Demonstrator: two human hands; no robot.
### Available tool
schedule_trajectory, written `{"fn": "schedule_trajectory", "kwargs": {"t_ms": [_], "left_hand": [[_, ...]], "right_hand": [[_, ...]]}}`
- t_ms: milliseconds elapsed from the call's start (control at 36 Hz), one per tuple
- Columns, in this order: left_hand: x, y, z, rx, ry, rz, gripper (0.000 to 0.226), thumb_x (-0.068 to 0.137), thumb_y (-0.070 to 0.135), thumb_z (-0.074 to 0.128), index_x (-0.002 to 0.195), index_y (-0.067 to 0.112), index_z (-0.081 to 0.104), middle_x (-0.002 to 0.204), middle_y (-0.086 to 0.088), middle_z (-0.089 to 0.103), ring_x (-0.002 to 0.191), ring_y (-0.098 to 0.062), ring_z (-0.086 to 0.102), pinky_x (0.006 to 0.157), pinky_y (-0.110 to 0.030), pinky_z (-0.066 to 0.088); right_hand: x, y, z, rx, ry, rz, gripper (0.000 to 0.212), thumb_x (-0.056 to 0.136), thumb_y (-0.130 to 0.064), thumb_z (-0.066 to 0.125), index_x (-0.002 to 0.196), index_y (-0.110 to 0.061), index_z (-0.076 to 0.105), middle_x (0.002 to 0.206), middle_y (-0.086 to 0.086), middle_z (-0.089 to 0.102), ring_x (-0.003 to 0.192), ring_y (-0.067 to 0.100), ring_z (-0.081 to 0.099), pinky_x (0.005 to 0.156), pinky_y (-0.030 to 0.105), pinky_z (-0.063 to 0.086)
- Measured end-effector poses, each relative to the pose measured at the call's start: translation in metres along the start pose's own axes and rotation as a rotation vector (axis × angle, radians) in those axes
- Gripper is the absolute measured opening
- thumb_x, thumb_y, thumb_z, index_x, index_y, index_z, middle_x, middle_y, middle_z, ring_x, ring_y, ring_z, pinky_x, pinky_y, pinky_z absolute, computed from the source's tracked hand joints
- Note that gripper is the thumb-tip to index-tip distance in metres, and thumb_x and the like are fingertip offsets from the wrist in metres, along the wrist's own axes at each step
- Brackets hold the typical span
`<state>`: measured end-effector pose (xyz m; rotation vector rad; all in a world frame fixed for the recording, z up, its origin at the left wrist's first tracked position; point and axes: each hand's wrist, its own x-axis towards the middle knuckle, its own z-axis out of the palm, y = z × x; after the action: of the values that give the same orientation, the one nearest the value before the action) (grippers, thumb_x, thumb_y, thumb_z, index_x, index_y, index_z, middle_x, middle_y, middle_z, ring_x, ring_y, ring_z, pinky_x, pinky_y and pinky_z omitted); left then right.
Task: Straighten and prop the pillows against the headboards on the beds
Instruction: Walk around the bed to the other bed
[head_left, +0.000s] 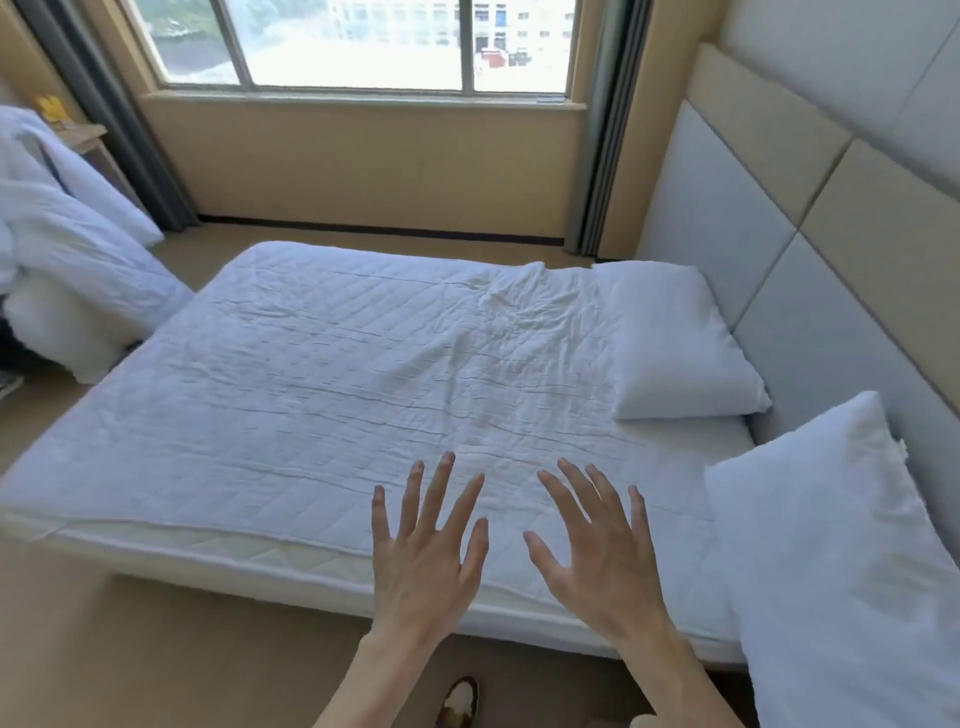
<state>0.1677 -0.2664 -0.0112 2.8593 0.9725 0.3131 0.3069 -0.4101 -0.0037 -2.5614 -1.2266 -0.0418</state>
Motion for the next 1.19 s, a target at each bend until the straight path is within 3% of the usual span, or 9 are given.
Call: {"fn": "schedule_trajectory", "kwargs": {"t_ms": [333, 472, 667, 833, 1194], "left_hand": [[-0.073, -0.059, -0.031, 0.048, 0.012, -0.329, 0.051, 0.099, 0.052, 0.024, 0.149, 0.045, 0.019, 0.163, 0.013, -0.001, 0.150, -0.015, -0.001, 0.117, -0.061, 0.005], [-0.094, -0.080, -0.041, 0.023, 0.035, -0.434, 0.051, 0.098, 0.054, 0.019, 0.148, 0.047, 0.016, 0.162, 0.016, -0.006, 0.149, -0.011, -0.011, 0.118, -0.058, 0.000], [-0.119, -0.114, -0.048, 0.010, 0.060, -0.496, 0.051, 0.098, 0.054, 0.022, 0.148, 0.048, 0.017, 0.162, 0.016, -0.005, 0.150, -0.012, -0.007, 0.118, -0.057, -0.003], [-0.140, -0.163, -0.059, -0.015, 0.071, -0.535, 0.050, 0.098, 0.054, 0.017, 0.147, 0.048, 0.019, 0.162, 0.017, -0.003, 0.150, -0.012, -0.005, 0.118, -0.057, -0.001], [-0.217, -0.316, -0.079, -0.066, 0.119, -0.673, 0.046, 0.098, 0.049, 0.028, 0.144, 0.048, 0.026, 0.161, 0.013, 0.013, 0.150, -0.015, 0.004, 0.119, -0.057, 0.004]], "right_hand": [[0.004, -0.082, 0.013, 0.083, -0.090, -0.308, 0.066, 0.089, -0.069, 0.034, 0.148, -0.041, 0.027, 0.159, -0.014, 0.025, 0.149, 0.015, 0.022, 0.117, 0.060, 0.019], [0.005, -0.115, 0.017, 0.108, -0.117, -0.374, 0.065, 0.089, -0.068, 0.033, 0.148, -0.042, 0.025, 0.160, -0.015, 0.023, 0.150, 0.015, 0.019, 0.119, 0.059, 0.014], [-0.002, -0.157, 0.026, 0.120, -0.179, -0.437, 0.064, 0.090, -0.068, 0.030, 0.149, -0.045, 0.018, 0.162, -0.018, 0.014, 0.151, 0.013, 0.010, 0.121, 0.057, 0.004], [-0.002, -0.210, 0.038, 0.109, -0.201, -0.466, 0.064, 0.090, -0.069, 0.028, 0.149, -0.044, 0.018, 0.162, -0.017, 0.015, 0.151, 0.014, 0.011, 0.121, 0.056, 0.004], [-0.031, -0.386, 0.089, 0.109, -0.286, -0.575, 0.063, 0.091, -0.067, 0.030, 0.149, -0.046, 0.017, 0.162, -0.017, 0.014, 0.151, 0.012, 0.007, 0.121, 0.055, 0.003]]}}
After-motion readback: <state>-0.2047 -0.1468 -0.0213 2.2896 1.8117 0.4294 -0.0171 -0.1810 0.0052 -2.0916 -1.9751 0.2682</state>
